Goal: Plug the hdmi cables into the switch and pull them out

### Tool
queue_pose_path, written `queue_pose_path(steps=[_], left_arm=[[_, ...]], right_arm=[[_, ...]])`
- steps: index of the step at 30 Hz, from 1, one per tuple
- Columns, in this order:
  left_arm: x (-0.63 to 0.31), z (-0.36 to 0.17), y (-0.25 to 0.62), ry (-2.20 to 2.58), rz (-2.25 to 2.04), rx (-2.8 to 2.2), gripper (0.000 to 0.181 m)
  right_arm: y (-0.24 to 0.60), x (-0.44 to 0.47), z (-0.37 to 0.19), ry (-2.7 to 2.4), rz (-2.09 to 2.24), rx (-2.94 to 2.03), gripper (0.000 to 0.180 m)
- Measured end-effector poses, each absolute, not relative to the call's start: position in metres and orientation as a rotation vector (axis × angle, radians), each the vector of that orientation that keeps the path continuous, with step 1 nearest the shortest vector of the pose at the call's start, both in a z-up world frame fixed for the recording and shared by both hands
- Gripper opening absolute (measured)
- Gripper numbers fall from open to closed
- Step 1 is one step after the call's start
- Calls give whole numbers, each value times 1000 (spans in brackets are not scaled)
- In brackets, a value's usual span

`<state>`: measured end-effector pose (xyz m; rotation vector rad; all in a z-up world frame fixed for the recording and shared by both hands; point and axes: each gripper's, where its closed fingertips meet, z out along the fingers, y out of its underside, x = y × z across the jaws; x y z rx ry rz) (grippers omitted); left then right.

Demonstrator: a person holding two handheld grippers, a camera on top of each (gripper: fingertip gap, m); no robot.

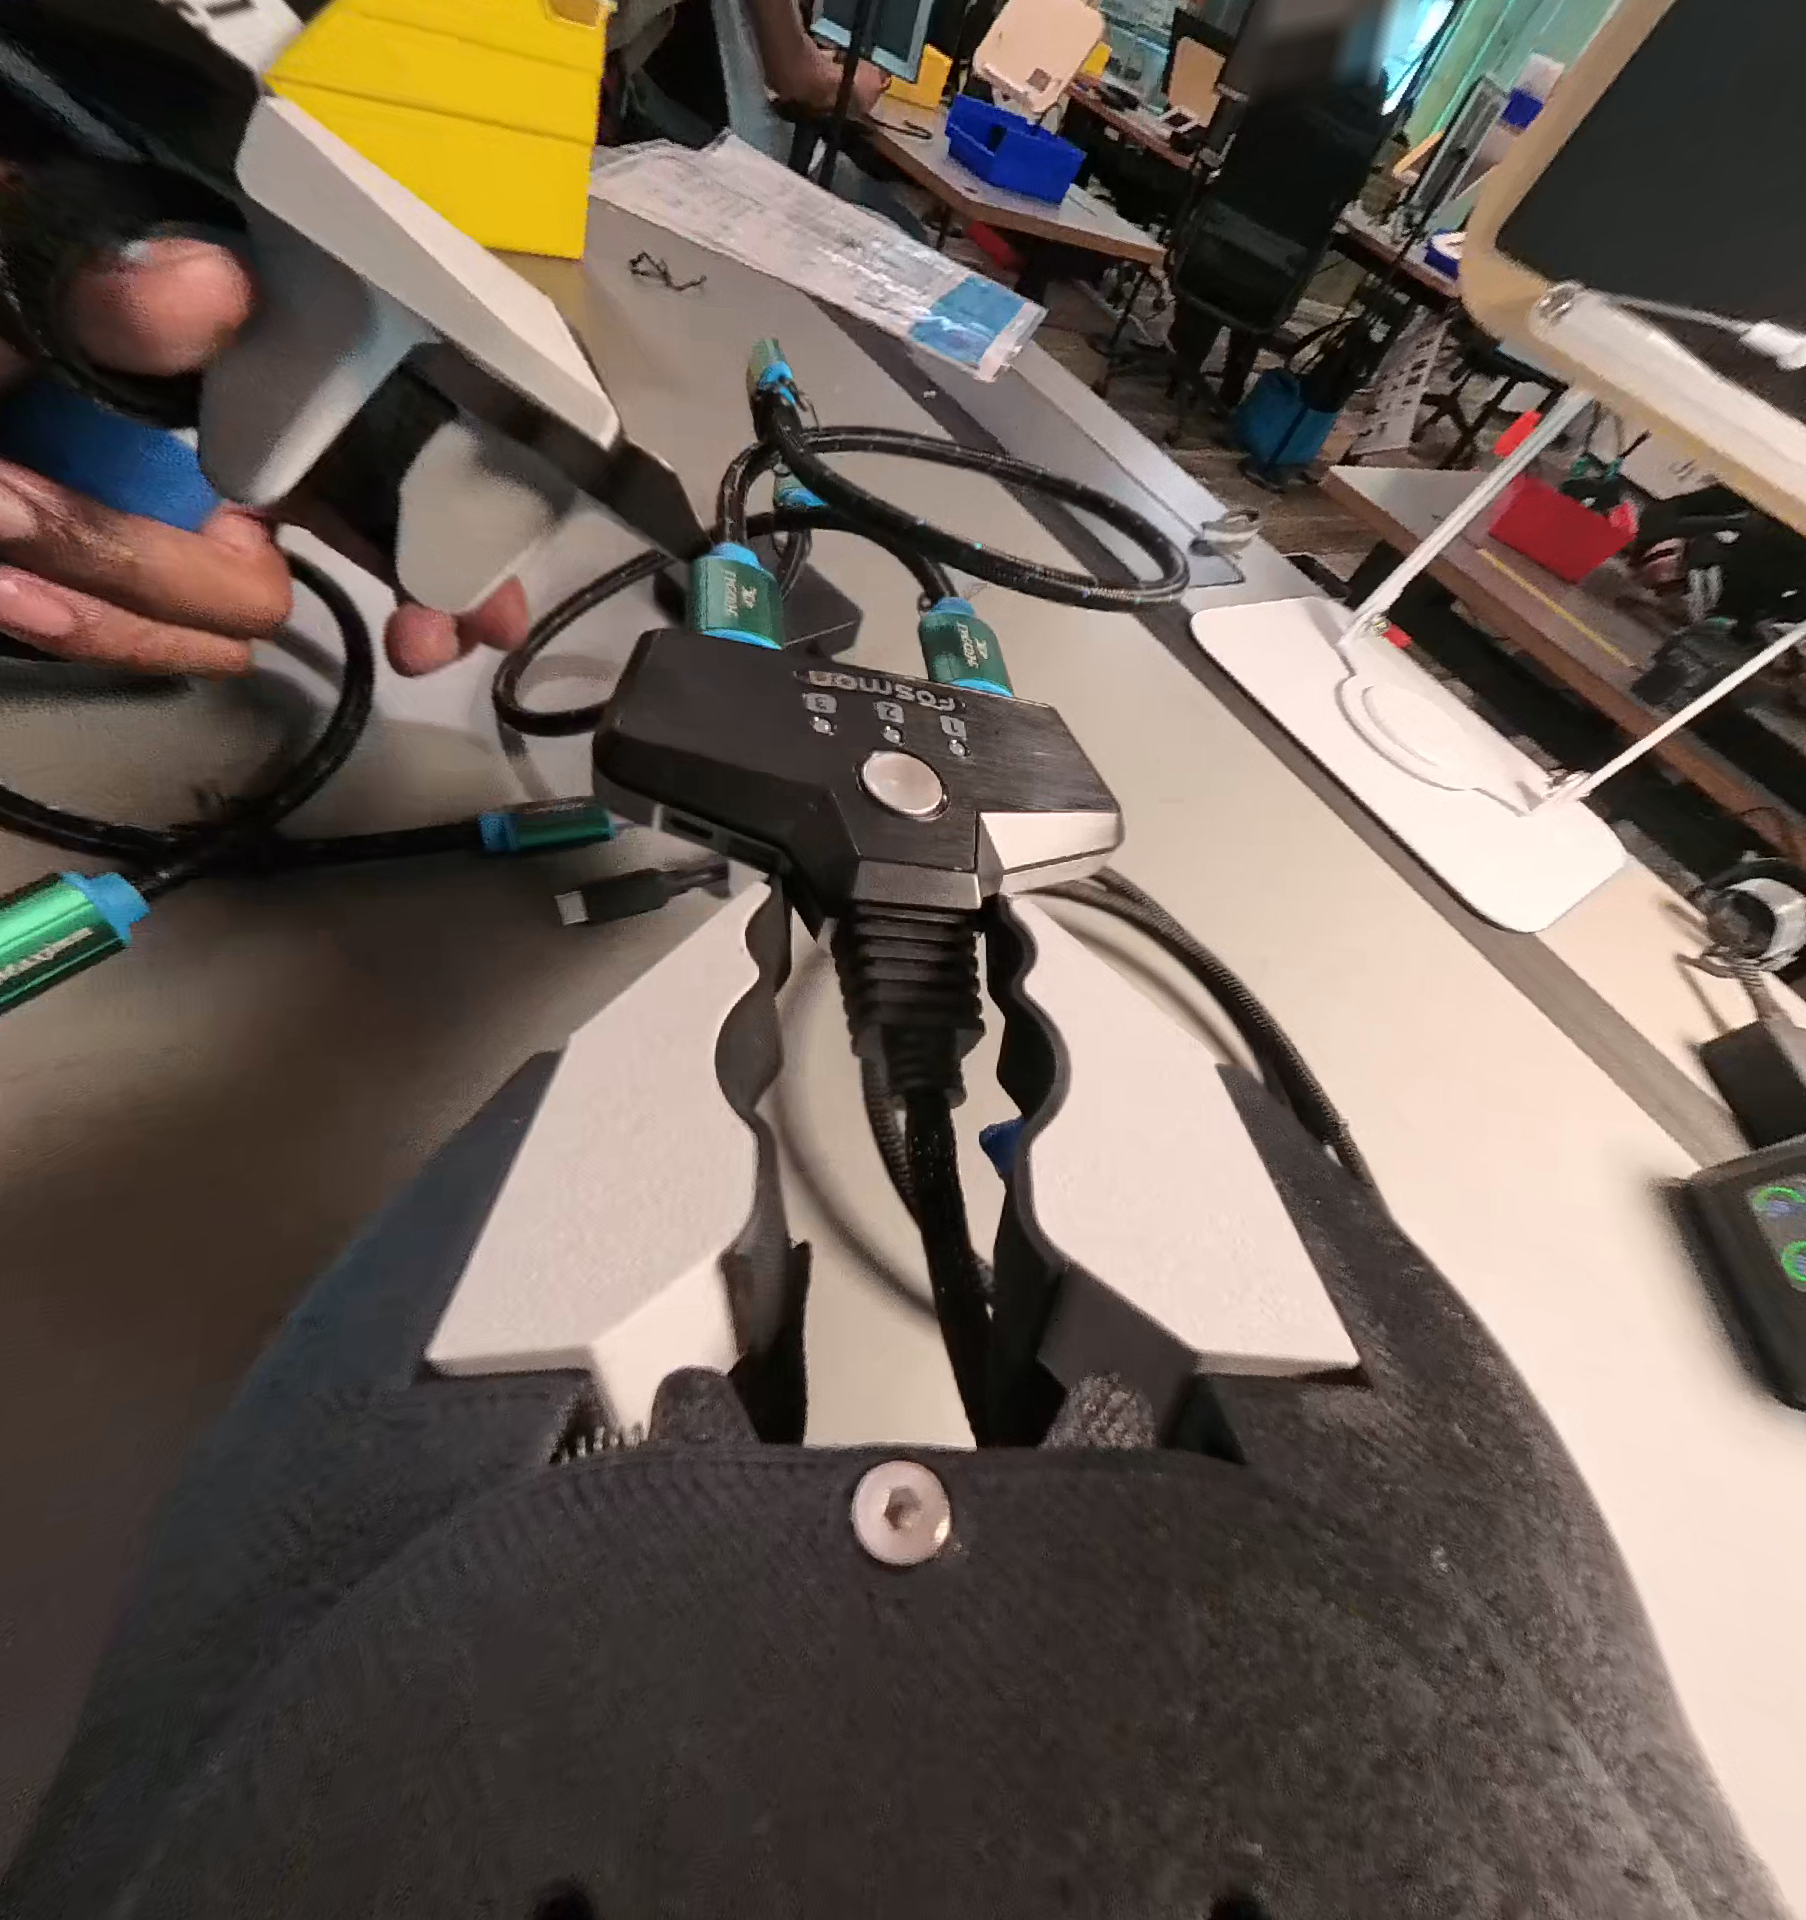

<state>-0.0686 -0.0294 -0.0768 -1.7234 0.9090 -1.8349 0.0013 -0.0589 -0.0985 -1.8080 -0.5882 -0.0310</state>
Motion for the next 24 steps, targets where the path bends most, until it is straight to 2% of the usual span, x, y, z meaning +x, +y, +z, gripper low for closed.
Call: queue_pose_path(steps=[9,24], left_arm=[[-84,-46,-11,768,-1814,-1566,41],[-73,-51,-36,904,-1778,-1588,40]], right_arm=[[-72,29,-22,-502,-204,-1679,38],[-140,64,205,-671,-652,-1468,36]])
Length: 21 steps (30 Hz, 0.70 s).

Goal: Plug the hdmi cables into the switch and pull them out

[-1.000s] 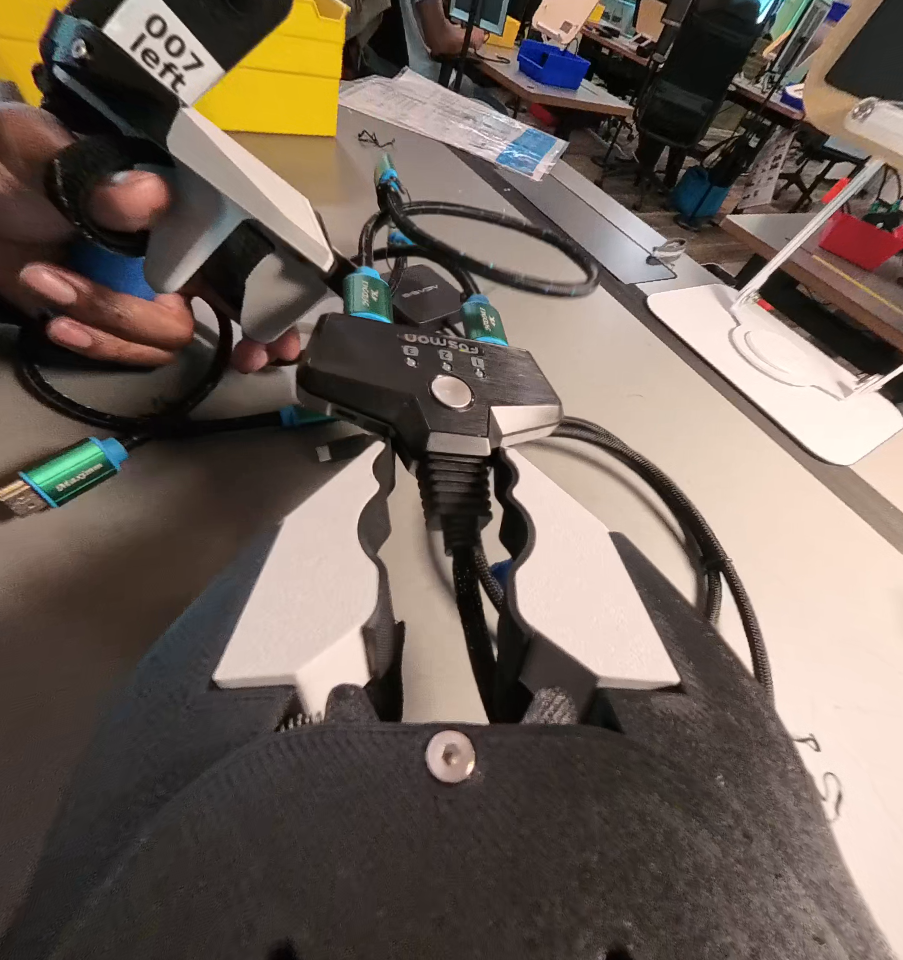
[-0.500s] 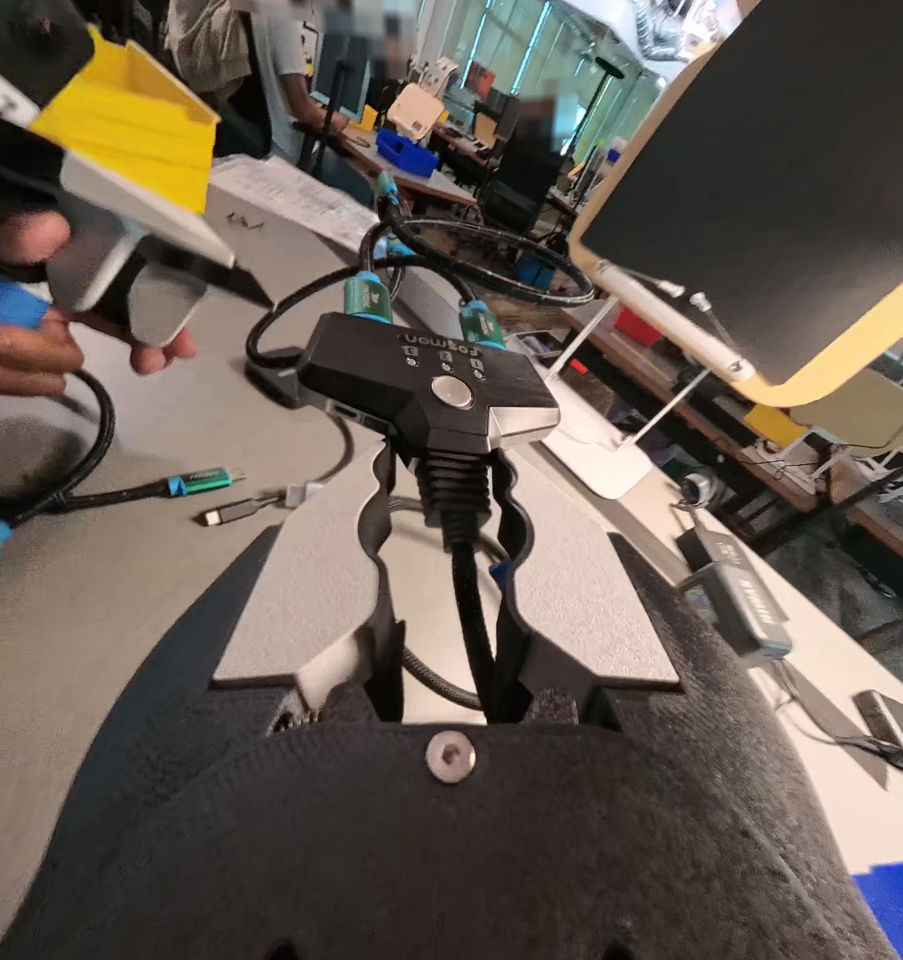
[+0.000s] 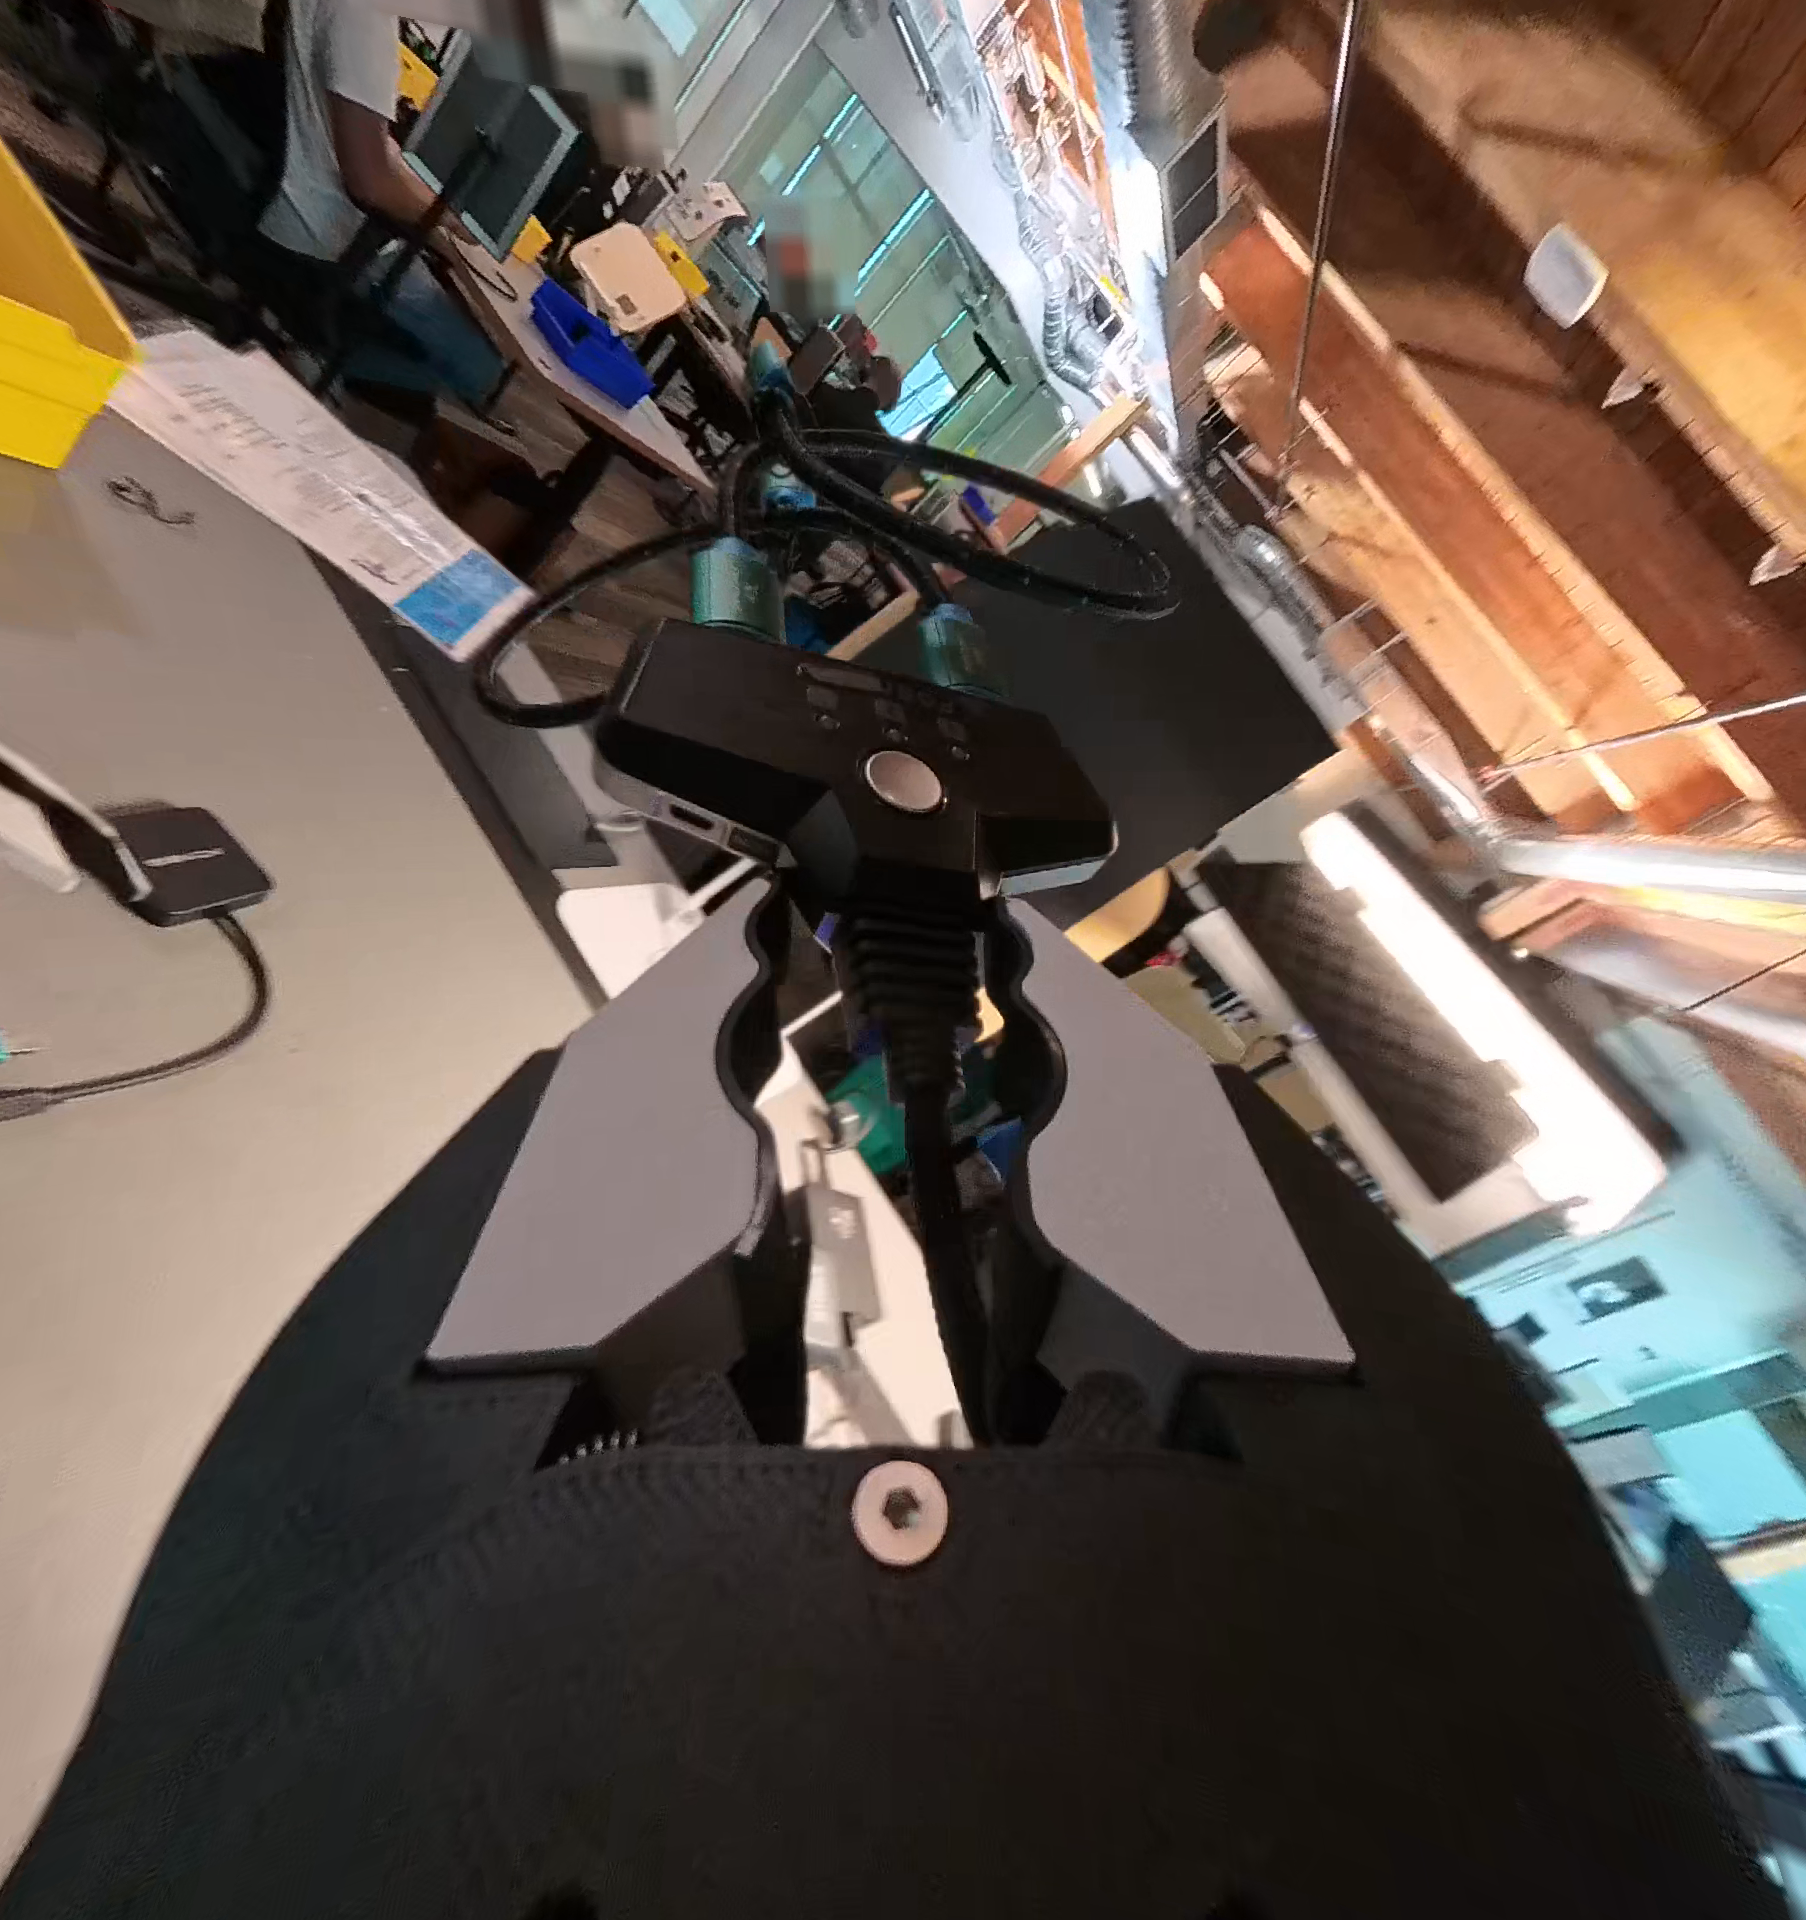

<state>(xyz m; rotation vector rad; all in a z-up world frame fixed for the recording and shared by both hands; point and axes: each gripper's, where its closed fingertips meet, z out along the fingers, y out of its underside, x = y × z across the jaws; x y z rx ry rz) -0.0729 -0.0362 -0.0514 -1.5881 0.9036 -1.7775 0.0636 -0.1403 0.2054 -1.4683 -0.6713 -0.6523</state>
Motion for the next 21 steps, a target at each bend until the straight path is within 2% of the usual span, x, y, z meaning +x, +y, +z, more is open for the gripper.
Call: queue_pose_path(steps=[7,11,15,21], left_arm=[[-69,-57,-44,964,-1754,-1600,40],[-67,-59,-48,991,-1738,-1601,40],[-67,-57,-52,1006,-1741,-1591,40],[-64,-60,-57,1037,-1724,-1589,39]], right_arm=[[-186,82,314,-674,-886,-1313,37],[-216,119,341,-582,-972,-1288,37],[-242,183,306,-403,-991,-1334,36],[-271,277,163,-45,-847,-1528,37]])
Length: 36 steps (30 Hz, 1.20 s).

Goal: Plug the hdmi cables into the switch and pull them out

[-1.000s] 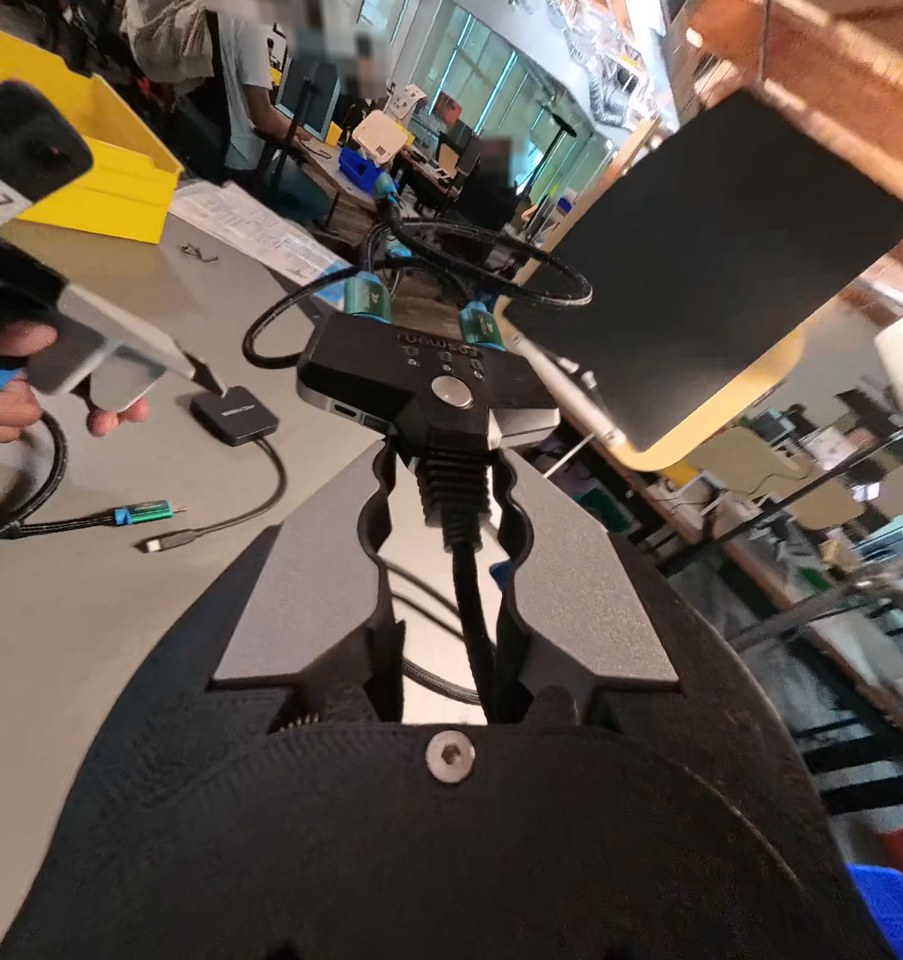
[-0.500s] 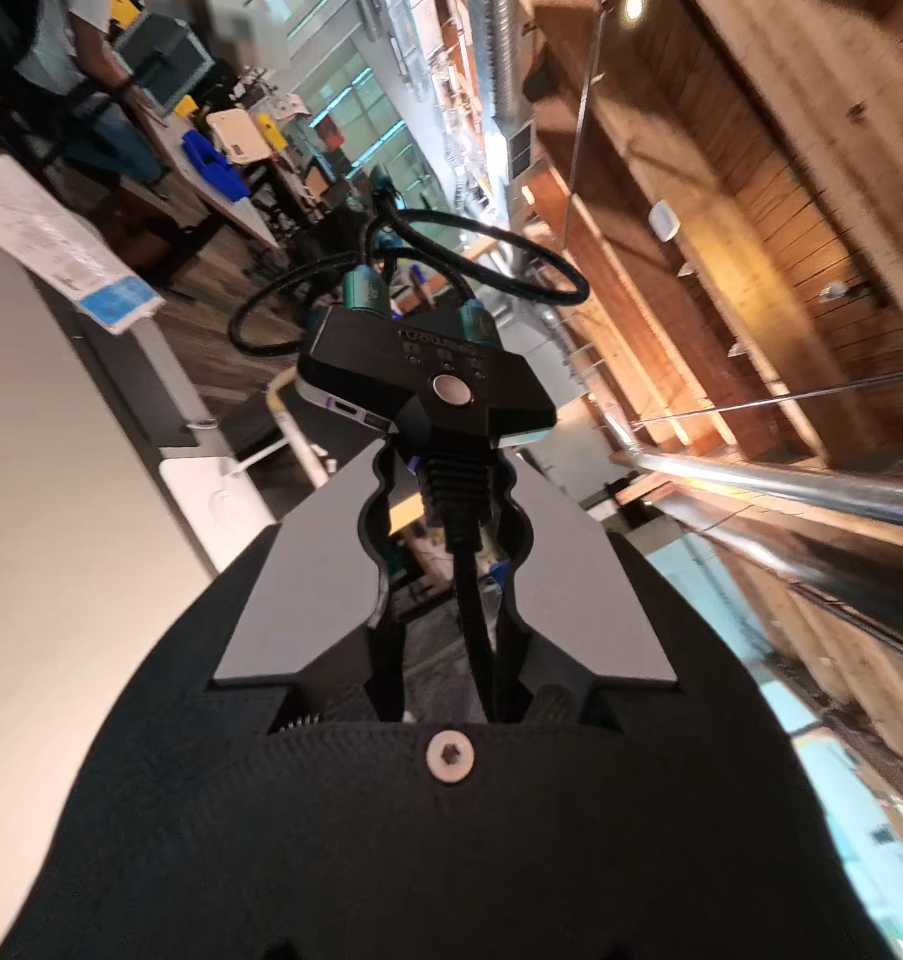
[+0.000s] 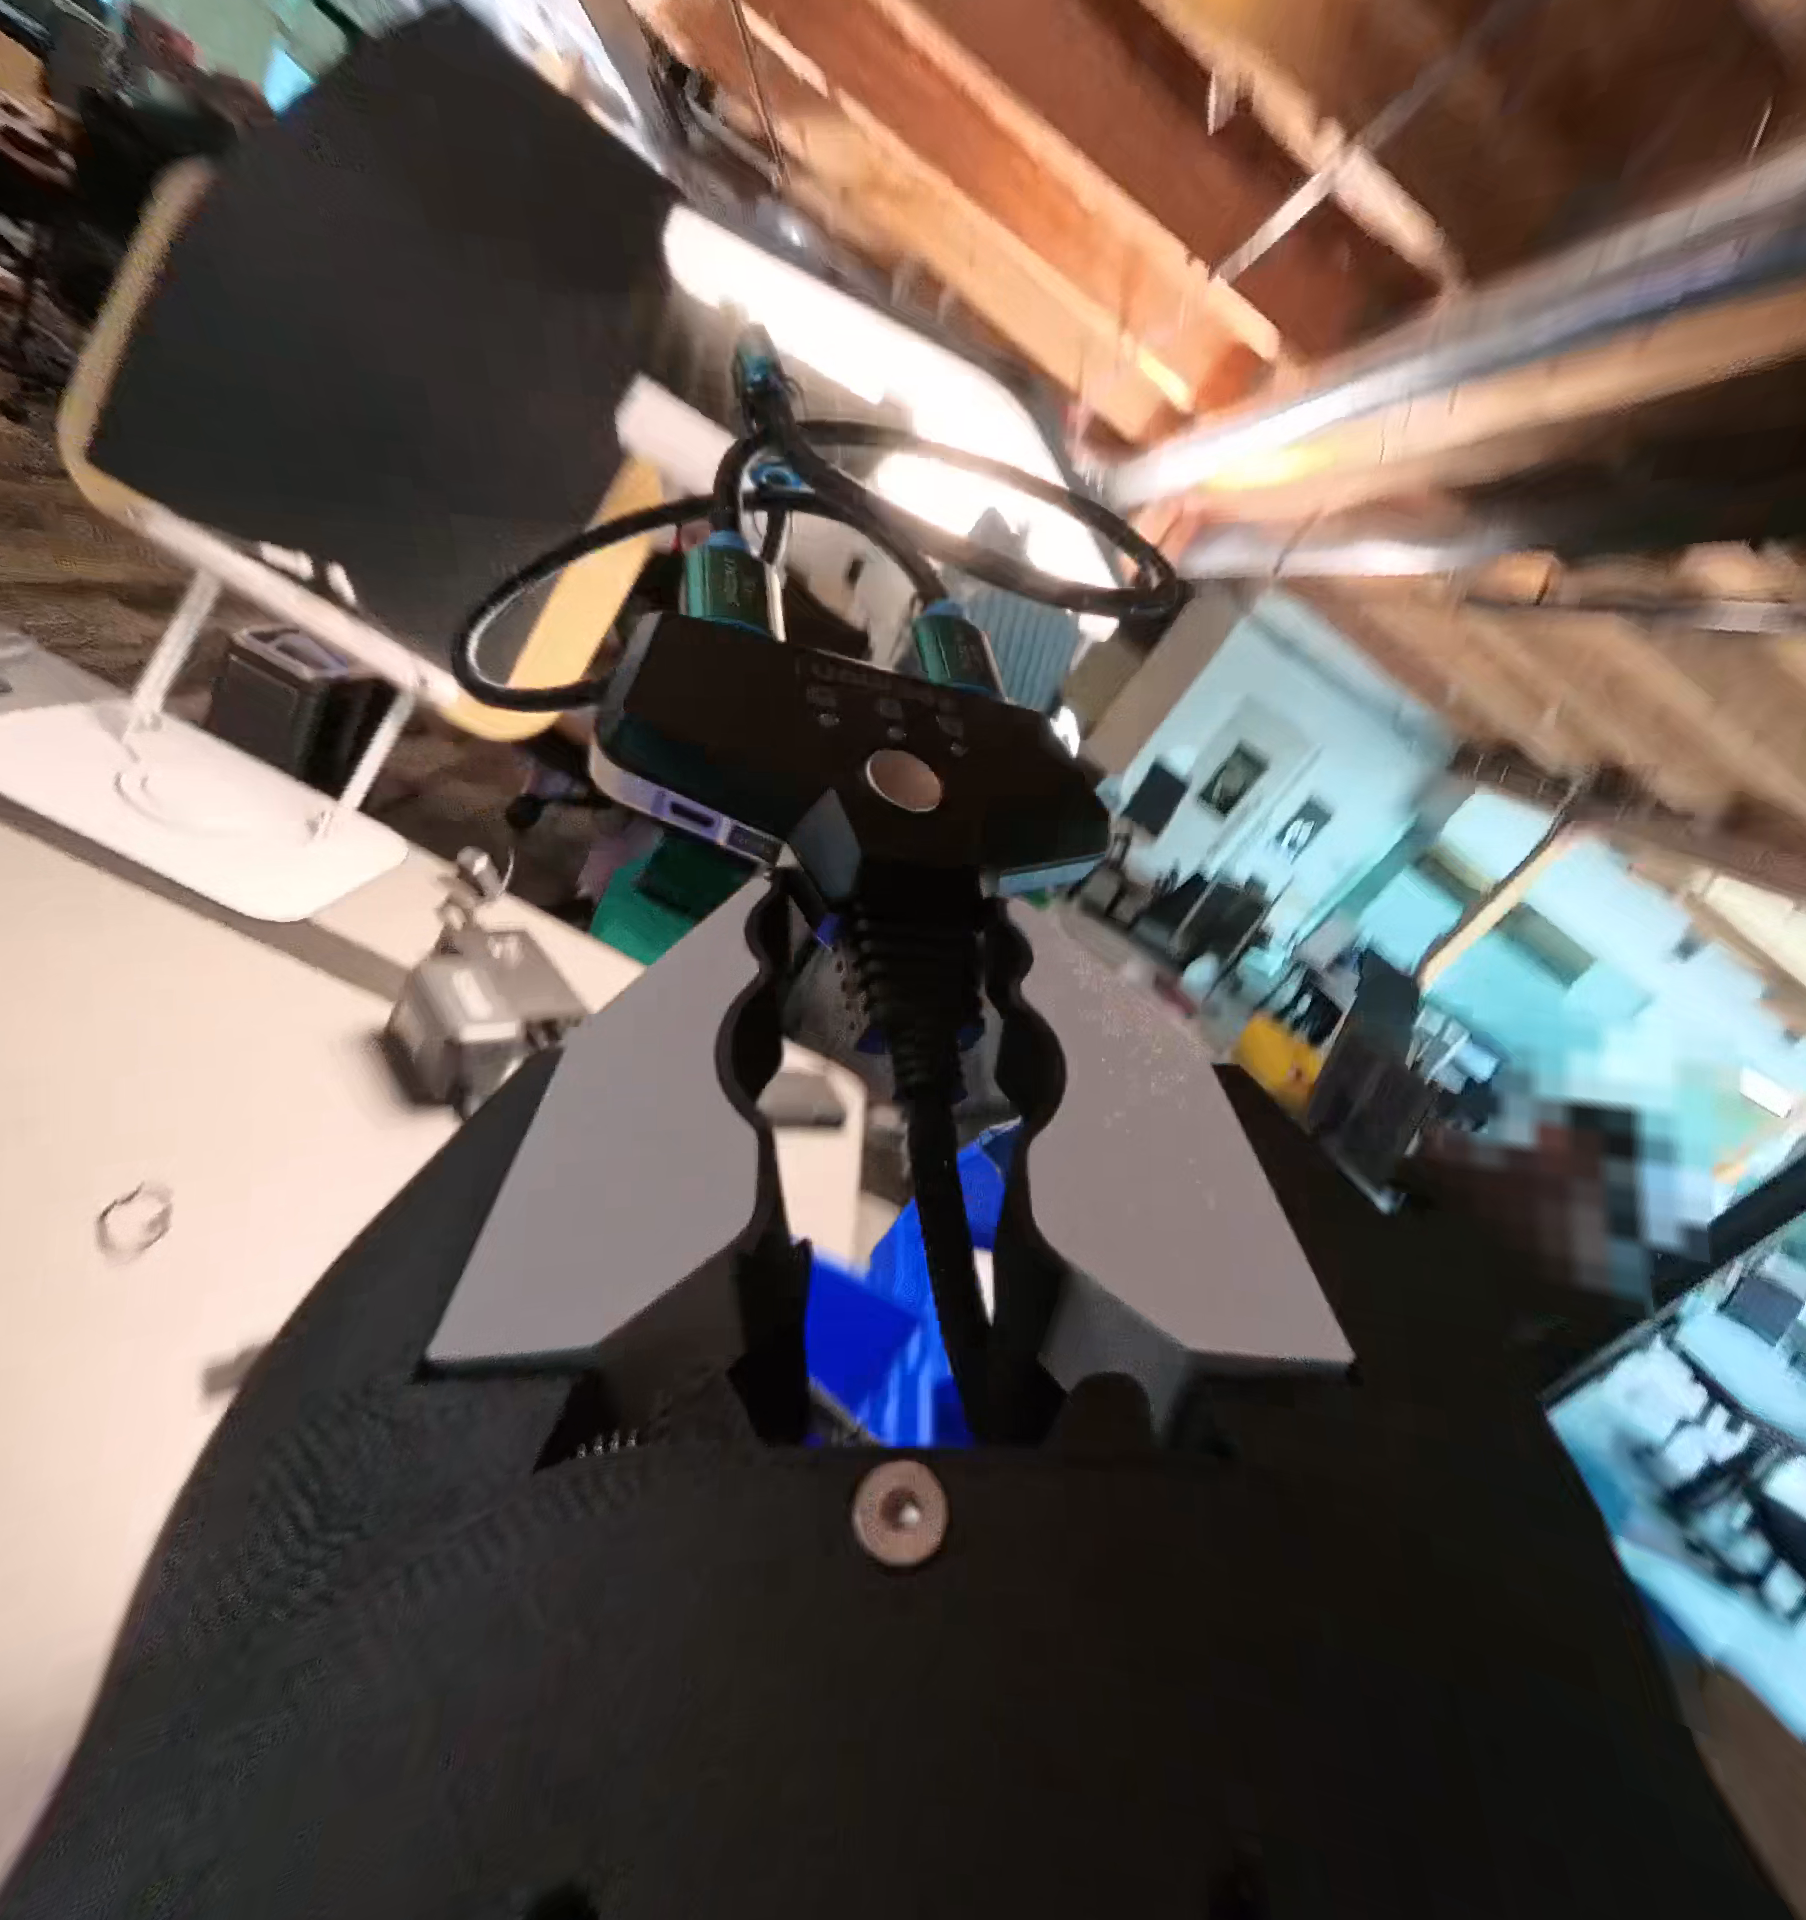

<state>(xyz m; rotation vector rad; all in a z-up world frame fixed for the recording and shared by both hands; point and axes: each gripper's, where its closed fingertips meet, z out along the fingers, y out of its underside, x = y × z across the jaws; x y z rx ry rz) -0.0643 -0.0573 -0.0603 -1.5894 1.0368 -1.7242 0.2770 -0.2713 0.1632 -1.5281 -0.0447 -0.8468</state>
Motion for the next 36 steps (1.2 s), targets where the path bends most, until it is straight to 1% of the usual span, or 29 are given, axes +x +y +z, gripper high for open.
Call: queue_pose_path(steps=[3,7,12,15,18,20,23,26,30,36], left_arm=[[-62,-64,-61,1058,-1717,-1598,39],[-58,-70,-65,1090,-1694,-1607,39],[-55,-75,-69,1122,-1673,-1613,39],[-54,-78,-71,1140,-1653,-1615,39],[-54,-79,-70,1144,-1640,-1614,39],[-55,-77,-69,1140,-1643,-1612,39],[-56,-76,-69,1137,-1649,-1609,39],[-57,-74,-71,1141,-1655,-1601,39],[-57,-70,-74,1149,-1663,-1586,39],[-58,-68,-77,1155,-1667,-1575,39]], right_arm=[[-285,300,94,99,-753,-1627,36],[-298,316,27,251,-665,-1745,35],[-298,331,-30,380,-585,-1848,37],[-294,339,-55,442,-565,-1914,37],[-293,339,-80,545,-447,-2009,38],[-294,335,-93,598,-367,-2070,39],[-299,328,-97,643,-296,-2110,38],[-307,316,-99,676,-222,-2152,54],[-323,307,-98,685,-240,-2167,67],[-339,294,-92,659,-297,-2148,66]])
